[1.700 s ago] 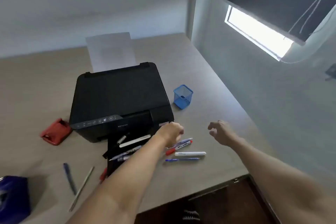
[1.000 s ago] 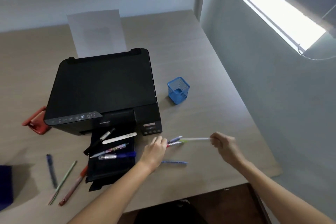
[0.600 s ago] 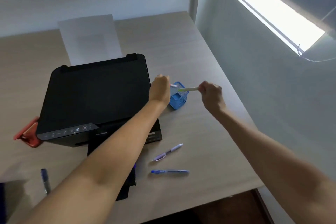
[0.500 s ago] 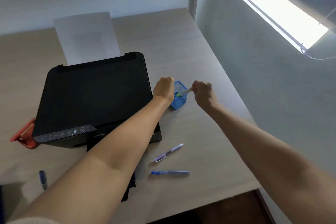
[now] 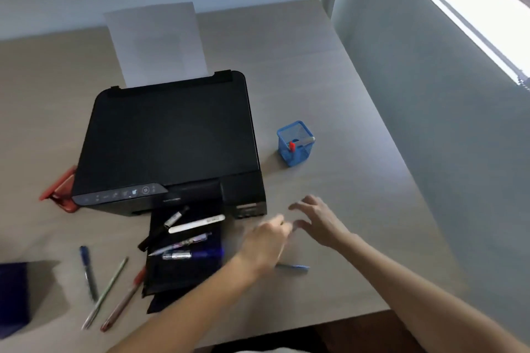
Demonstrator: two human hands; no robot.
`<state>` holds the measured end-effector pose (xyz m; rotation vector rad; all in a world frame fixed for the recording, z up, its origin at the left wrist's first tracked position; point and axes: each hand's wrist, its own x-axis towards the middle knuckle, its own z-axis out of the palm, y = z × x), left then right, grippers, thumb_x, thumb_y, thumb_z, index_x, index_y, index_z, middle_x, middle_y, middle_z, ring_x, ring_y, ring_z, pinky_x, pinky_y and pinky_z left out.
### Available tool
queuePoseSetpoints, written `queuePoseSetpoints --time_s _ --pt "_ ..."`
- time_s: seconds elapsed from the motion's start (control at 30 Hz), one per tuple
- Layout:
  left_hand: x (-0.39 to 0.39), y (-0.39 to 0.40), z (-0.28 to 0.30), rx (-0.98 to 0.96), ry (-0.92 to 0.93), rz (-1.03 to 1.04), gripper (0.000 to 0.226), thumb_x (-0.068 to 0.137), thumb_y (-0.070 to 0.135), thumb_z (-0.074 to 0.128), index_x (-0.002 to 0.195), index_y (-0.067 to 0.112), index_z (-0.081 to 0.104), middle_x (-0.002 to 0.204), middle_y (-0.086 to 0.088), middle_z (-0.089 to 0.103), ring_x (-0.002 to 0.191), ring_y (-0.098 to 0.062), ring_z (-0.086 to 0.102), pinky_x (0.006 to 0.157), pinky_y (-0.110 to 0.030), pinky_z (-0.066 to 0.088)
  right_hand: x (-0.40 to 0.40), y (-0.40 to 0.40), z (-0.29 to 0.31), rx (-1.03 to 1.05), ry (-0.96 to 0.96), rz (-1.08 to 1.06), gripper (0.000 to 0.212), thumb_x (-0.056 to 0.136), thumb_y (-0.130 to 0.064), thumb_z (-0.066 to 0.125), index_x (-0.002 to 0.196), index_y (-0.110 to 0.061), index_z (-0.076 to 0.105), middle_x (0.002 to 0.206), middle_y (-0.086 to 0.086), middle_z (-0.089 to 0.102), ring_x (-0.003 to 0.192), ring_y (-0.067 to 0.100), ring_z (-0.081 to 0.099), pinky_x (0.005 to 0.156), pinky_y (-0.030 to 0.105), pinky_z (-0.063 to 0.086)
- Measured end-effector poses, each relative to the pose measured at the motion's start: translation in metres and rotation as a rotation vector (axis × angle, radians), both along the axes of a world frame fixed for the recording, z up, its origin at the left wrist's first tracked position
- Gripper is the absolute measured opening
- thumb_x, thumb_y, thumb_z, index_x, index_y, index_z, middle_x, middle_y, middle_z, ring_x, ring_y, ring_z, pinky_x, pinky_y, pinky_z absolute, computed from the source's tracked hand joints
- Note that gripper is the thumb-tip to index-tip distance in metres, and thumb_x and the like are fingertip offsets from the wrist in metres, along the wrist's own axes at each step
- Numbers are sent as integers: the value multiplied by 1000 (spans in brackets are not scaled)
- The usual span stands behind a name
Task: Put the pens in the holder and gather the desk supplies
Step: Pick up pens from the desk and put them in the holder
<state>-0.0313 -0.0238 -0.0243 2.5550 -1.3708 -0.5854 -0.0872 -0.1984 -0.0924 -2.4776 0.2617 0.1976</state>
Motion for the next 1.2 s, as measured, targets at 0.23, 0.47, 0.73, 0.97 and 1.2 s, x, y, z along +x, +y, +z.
queuePoseSetpoints --time_s 0.23,0.47,0.73,0.97,1.2 --pt "-18 62 -65 428 -40 53 46 62 39 86 91 12 62 91 -8 63 84 -23 67 50 -37 56 -30 -3 -31 -149 -31 87 26 88 -27 35 89 -12 56 93 12 55 85 32 52 76 46 51" --pt "-18 28 -7 16 -13 207 22 101 28 41 108 8 49 108 -11 63 98 -27 64 80 -38 49 14 -64 53 -9 -531 -631 14 82 6 49 75 -3 59 65 9 62 57 22 48 55 22 28" --pt "87 -62 109 -524 -258 429 13 97 12 52 92 3 61 76 -8 66 62 -21 62 56 -32 52 102 -98 64 -118 -314 -381 12 82 -2 59 83 1 71 82 24 72 76 36 65 63 30 40" --pt "129 -123 79 -138 -202 390 11 88 -9 55 97 -5 61 98 -22 69 89 -36 68 70 -38 52 77 -77 68 -37 -360 -428 30 87 1 51 110 -7 68 94 20 75 86 34 69 80 36 52" --pt "107 -128 66 -70 -28 304 28 88 15 63 107 -5 60 114 -24 60 108 -37 56 87 -43 52 -14 -36 47 61 -335 -534 21 86 -1 58 99 -13 69 72 8 71 68 22 69 65 18 47"
